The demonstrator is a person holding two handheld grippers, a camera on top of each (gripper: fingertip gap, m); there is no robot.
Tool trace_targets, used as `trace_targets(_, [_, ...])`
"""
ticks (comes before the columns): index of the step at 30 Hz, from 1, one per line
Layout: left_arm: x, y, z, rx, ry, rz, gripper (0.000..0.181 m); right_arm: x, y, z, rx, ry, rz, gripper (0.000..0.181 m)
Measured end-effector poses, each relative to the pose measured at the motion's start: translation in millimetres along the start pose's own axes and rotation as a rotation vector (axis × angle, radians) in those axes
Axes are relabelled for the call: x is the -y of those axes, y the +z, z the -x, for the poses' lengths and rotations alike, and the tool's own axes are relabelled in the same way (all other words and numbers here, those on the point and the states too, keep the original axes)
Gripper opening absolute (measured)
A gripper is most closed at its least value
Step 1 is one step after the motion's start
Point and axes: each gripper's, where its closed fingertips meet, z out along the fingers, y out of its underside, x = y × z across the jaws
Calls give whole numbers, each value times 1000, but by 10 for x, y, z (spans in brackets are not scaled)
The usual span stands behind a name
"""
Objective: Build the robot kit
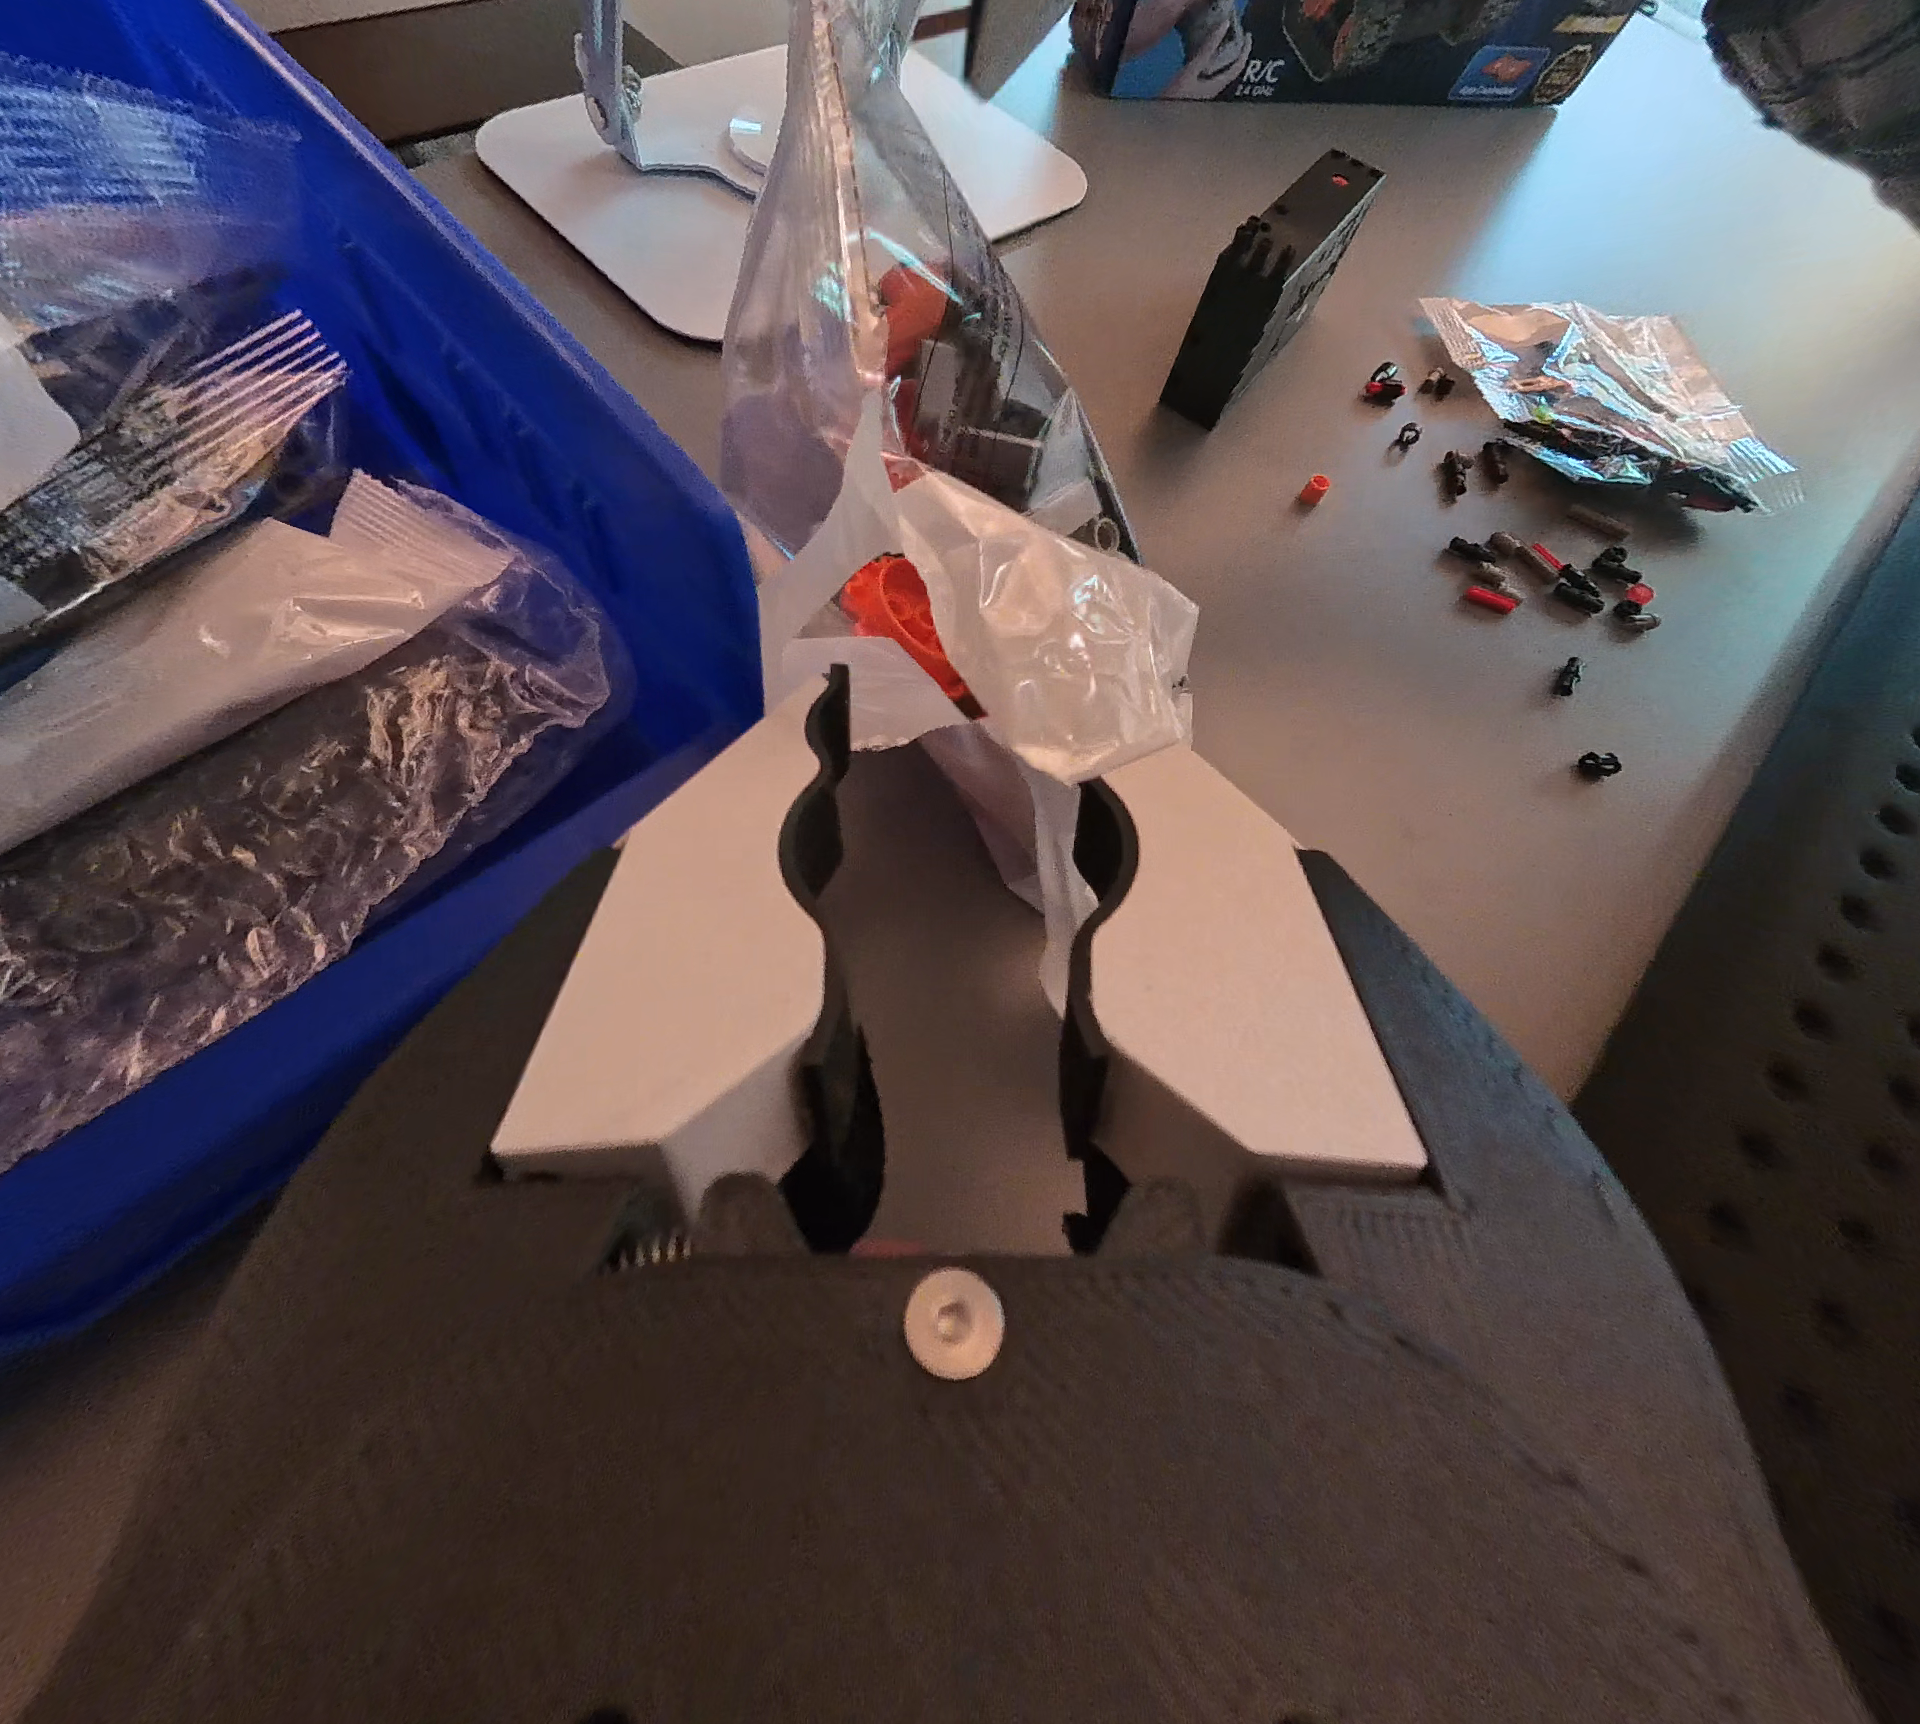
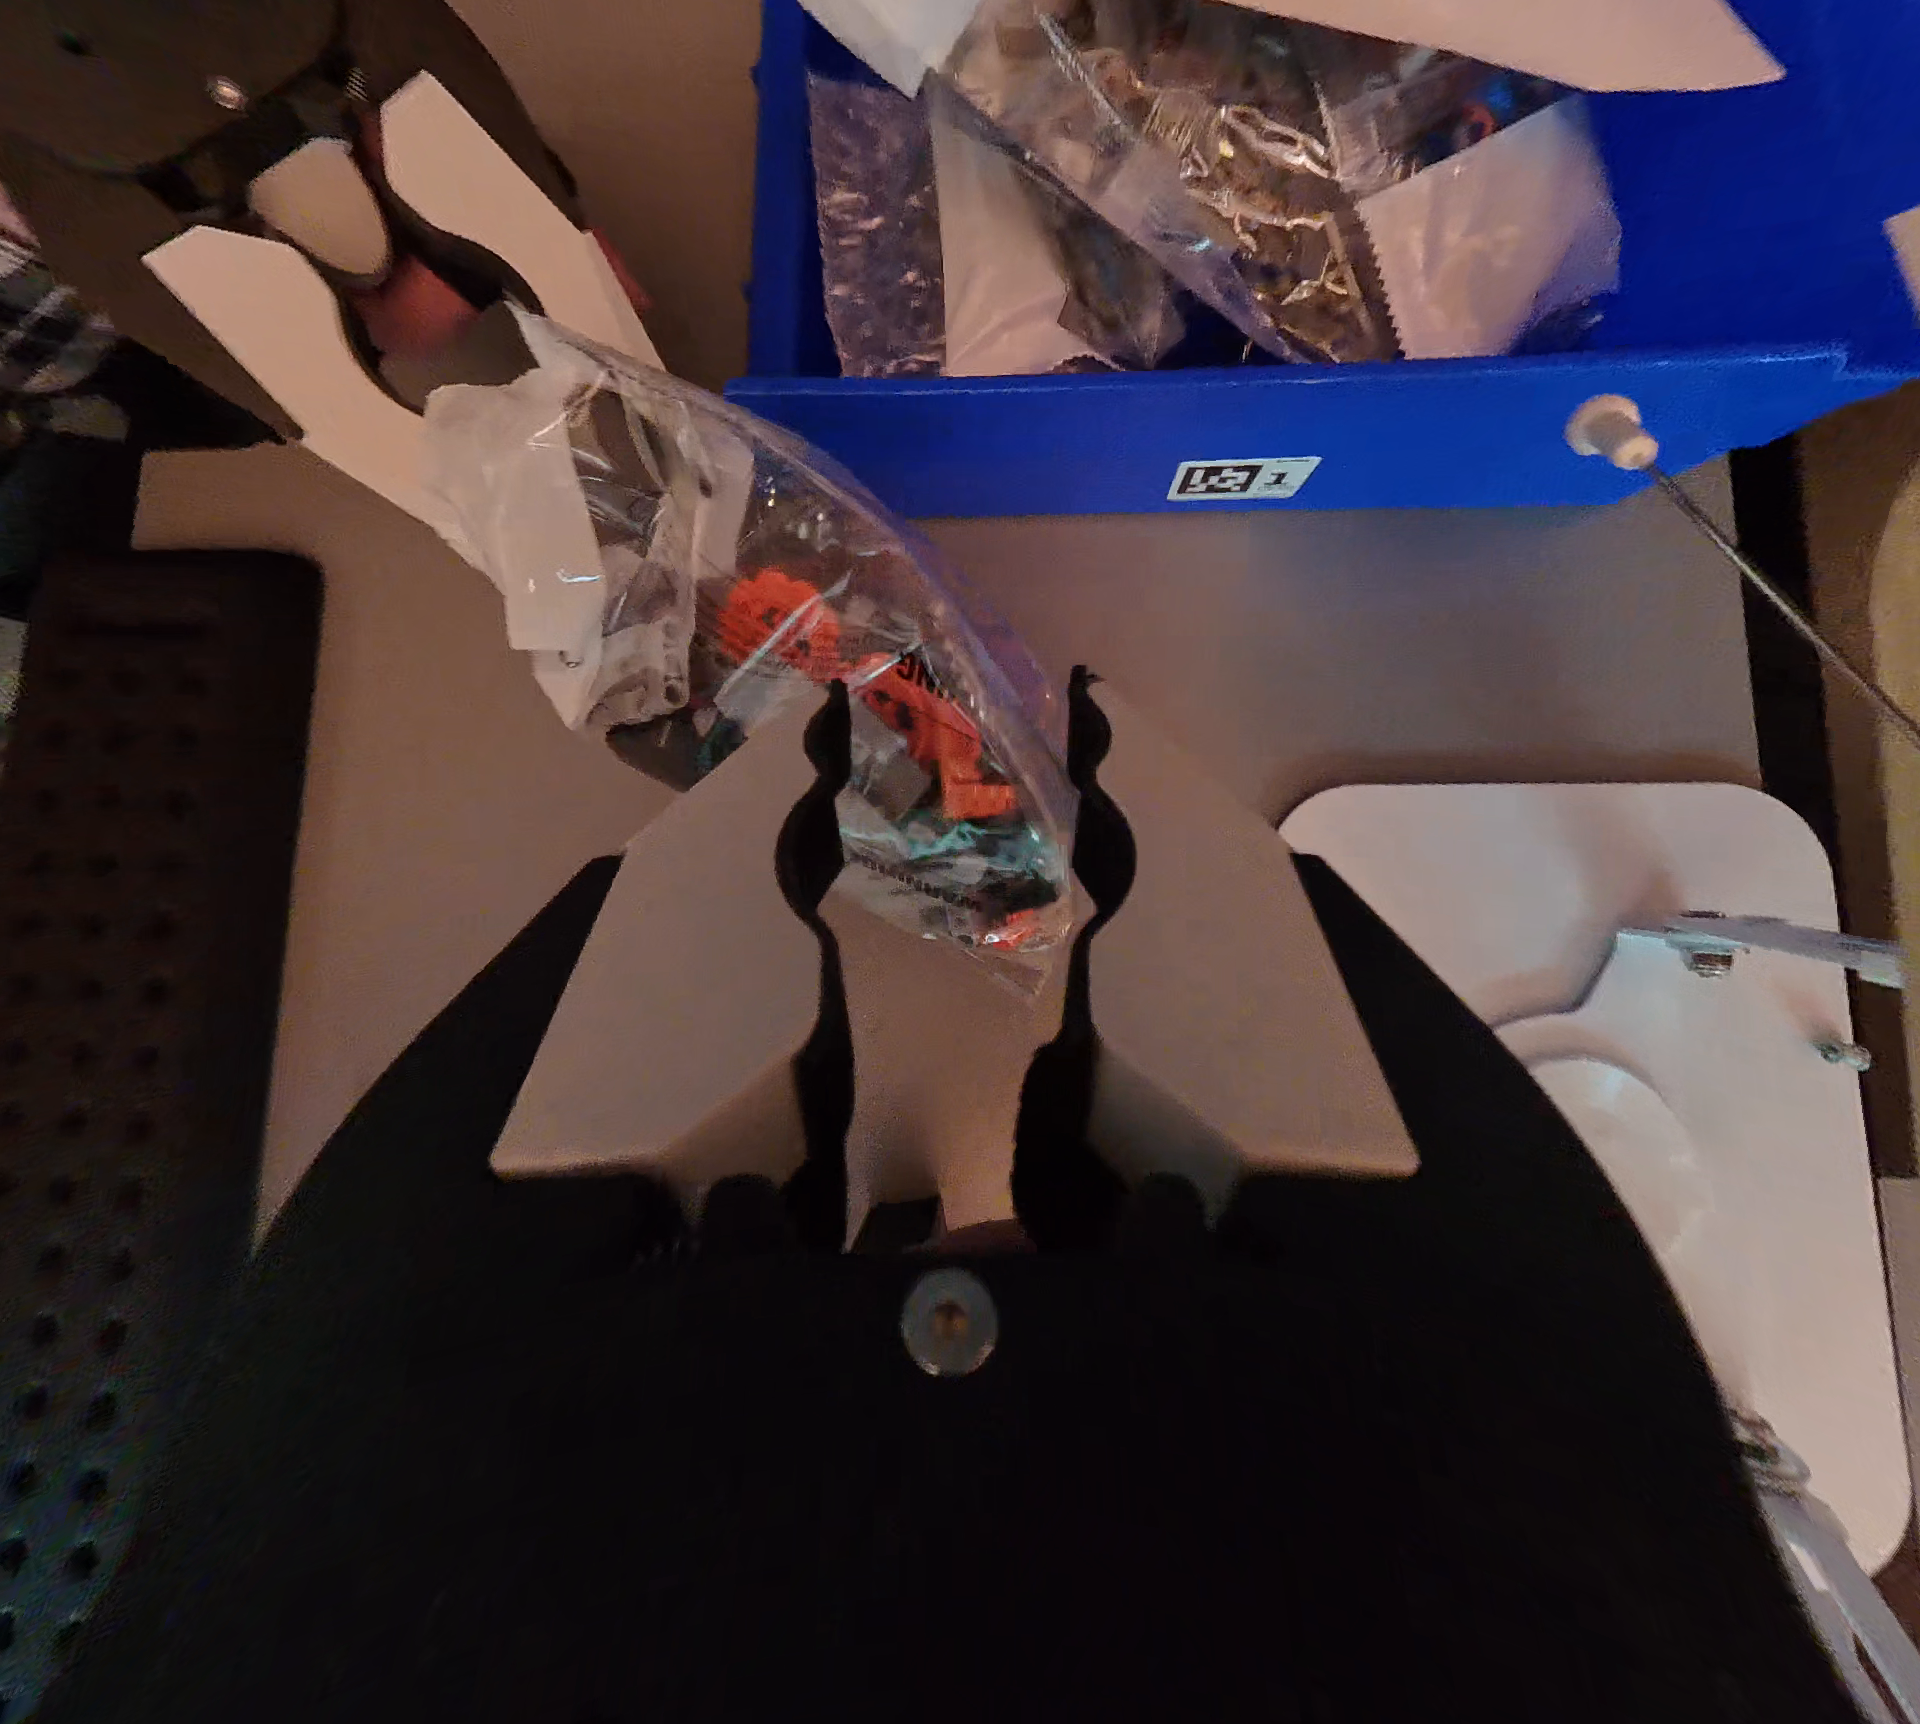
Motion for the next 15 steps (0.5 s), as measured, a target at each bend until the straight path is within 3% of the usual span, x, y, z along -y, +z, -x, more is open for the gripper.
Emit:
trace_targets(3, [-34, 27, 5, -2, 5, 9, 33, -226, -61, -142, -36, 10, 37, 42])
trace_targets(7, [-95, 100, -4, -11, 14, 34, 21, -566, 163, -140, -27, -3, 128, 43])
trace_targets(10, [-134, 151, -20, -12, 29, 51, 17, -652, 361, -150, -39, -15, 140, 40])
trace_targets(13, [-179, 156, -40, -9, 60, 73, 11, -649, 445, -212, -94, -39, 133, 19])
trace_targets(15, [-189, 144, -79, -30, 71, 70, 11, -649, 466, -222, -130, -57, 137, 17])
